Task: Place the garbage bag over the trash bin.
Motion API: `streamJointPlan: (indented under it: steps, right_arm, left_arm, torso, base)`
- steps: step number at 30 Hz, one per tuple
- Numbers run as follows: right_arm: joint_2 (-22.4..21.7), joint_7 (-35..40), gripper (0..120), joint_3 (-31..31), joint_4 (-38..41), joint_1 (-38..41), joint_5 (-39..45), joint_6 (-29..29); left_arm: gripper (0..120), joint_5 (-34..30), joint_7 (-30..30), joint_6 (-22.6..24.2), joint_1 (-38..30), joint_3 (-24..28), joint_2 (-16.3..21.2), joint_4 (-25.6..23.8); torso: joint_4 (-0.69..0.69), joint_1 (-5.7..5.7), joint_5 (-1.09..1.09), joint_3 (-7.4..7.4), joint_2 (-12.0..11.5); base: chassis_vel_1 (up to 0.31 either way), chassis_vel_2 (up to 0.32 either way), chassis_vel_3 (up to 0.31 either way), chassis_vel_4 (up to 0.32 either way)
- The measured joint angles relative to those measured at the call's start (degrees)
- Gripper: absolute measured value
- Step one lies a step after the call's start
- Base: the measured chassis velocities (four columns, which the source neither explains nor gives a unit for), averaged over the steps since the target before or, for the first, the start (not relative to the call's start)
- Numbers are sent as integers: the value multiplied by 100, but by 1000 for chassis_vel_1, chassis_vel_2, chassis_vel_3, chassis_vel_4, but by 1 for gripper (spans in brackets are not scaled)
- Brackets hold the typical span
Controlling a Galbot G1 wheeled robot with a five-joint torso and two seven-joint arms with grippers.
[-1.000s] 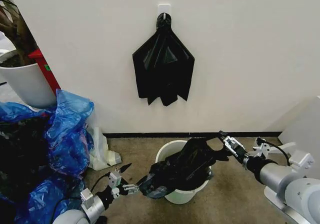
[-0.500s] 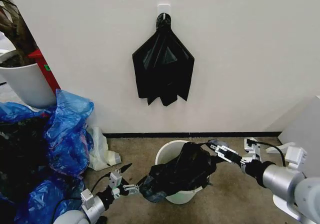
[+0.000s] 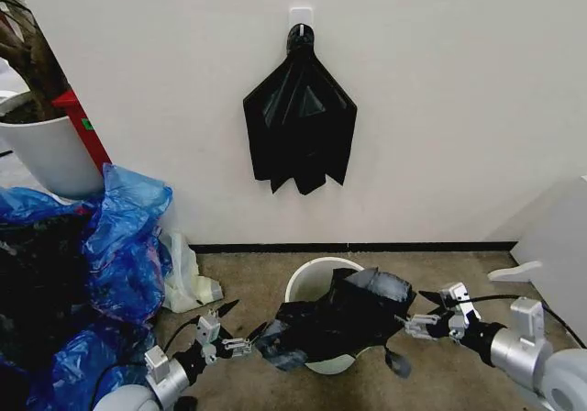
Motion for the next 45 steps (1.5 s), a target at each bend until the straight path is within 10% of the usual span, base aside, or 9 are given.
streamJointPlan:
  steps: [25, 45]
  right_arm:
    - [199, 1641, 100, -253, 1041, 579, 556, -521]
    - [544, 3001, 100, -169, -336, 189, 1199, -1134]
  left_arm:
    - [100, -81, -285, 52, 11, 37, -30, -482]
    - [100, -103, -309, 36, -36, 4, 50, -592]
  torso:
    - [1, 0, 2, 0, 0]
    - [-2, 0, 2, 0, 0]
  base:
    - [0, 0, 0, 0]
    - [0, 0, 0, 0]
